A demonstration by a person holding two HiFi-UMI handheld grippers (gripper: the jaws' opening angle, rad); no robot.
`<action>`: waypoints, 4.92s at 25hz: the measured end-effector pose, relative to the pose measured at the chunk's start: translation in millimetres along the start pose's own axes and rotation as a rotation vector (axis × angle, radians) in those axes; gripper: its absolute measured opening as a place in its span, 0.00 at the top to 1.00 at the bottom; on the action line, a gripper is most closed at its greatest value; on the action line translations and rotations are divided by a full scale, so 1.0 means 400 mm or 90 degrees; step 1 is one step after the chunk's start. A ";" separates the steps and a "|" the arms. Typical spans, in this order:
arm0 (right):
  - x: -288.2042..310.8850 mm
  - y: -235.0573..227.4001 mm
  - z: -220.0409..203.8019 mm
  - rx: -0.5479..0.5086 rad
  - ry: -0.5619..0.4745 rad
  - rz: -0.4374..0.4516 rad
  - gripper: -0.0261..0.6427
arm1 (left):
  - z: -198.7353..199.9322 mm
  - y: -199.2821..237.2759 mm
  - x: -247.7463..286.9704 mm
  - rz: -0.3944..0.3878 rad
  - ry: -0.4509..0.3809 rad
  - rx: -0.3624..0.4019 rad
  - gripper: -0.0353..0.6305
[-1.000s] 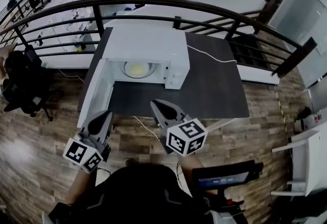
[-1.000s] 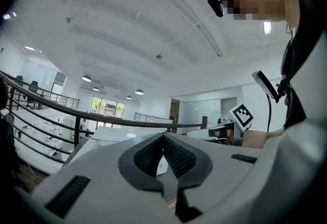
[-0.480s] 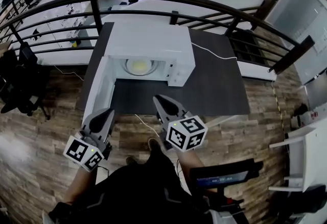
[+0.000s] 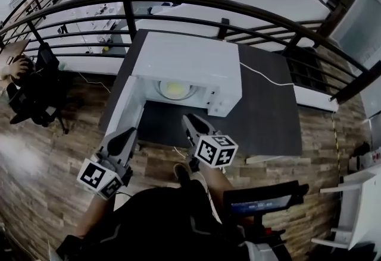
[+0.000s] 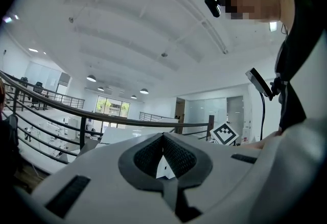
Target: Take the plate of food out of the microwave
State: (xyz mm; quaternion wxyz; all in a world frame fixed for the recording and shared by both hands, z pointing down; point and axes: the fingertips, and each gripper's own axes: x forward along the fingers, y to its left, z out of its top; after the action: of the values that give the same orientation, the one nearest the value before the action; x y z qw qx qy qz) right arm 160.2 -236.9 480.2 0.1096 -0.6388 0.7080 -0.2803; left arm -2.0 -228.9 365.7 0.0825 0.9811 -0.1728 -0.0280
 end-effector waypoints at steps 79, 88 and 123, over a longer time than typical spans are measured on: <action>0.458 -0.445 -0.283 0.720 -0.007 -0.051 0.94 | -0.035 0.176 -0.001 0.215 0.078 0.052 0.94; 0.403 -0.379 -0.293 0.710 0.025 -0.027 0.94 | -0.036 0.149 -0.010 0.192 0.072 0.047 0.94; 0.128 -0.129 -0.191 0.664 0.004 0.138 0.94 | -0.053 0.027 0.029 0.042 0.054 0.045 0.94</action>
State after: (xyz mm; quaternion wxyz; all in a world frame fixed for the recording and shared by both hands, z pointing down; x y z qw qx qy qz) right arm 156.0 -268.1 580.9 0.4388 -0.4217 0.5369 -0.5843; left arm 6.9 -239.6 388.0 0.0559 0.9775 -0.2019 0.0227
